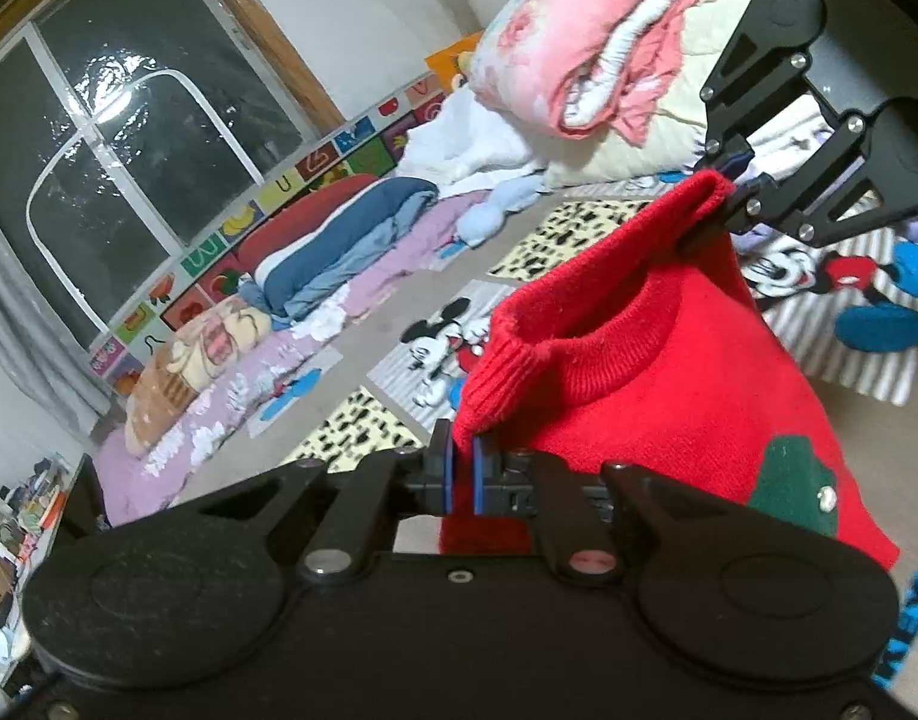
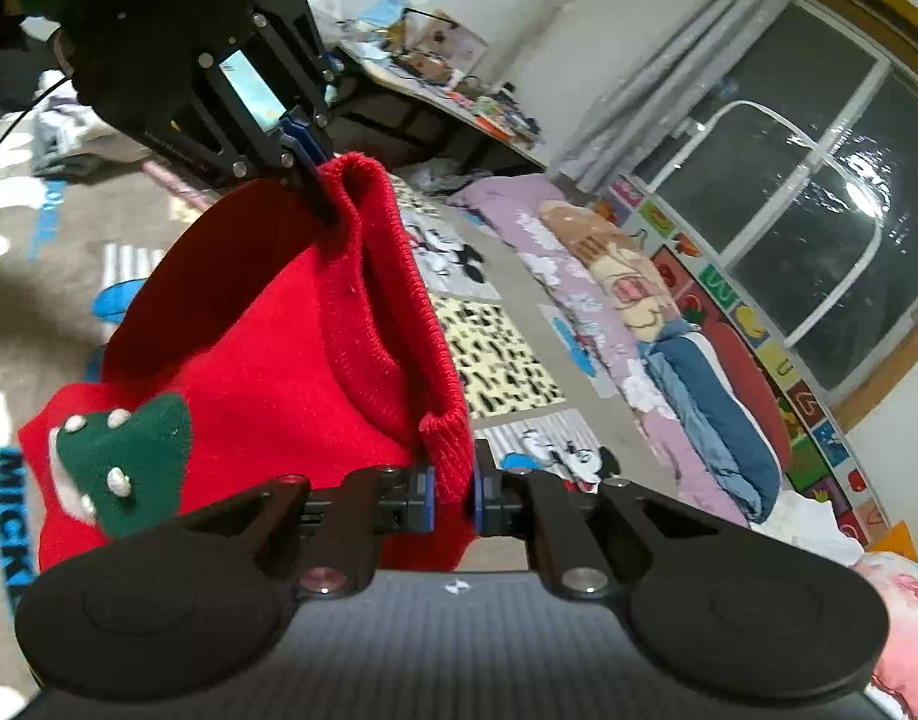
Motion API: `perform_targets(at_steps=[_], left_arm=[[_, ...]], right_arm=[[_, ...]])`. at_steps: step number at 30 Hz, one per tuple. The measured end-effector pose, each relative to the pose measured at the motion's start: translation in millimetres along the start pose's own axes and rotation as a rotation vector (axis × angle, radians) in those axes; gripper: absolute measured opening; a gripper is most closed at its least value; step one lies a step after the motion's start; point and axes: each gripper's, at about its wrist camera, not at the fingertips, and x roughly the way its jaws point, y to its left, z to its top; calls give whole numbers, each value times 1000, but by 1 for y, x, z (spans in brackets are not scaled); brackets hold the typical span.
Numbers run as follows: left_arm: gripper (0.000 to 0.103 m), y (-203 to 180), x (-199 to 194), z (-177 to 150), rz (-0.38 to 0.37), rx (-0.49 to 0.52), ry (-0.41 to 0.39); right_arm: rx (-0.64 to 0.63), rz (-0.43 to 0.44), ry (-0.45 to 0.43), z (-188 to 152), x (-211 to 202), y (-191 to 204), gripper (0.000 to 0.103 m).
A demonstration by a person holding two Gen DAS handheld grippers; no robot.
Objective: Fold clothes
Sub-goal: 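Lift the red sweater with both tools and shake it open in the air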
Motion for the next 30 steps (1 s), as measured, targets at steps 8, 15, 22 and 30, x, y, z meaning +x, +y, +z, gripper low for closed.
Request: perform_targets(at_steps=[8,15,22,30], left_arm=[[5,19,36,28,168,61,-42],[5,3,23,10,284,88,-108],[5,-81,-19,-82,210,182,-77],[5,-169,-63,-167,147,309,-35]], right_arm=[[41,-132,-2,12,41,-49,12],[18,-326,-86,26,48,-62,12],[-48,-254,-104,-14,32,4,12],[-133,-19,8,-85,4,167,12]])
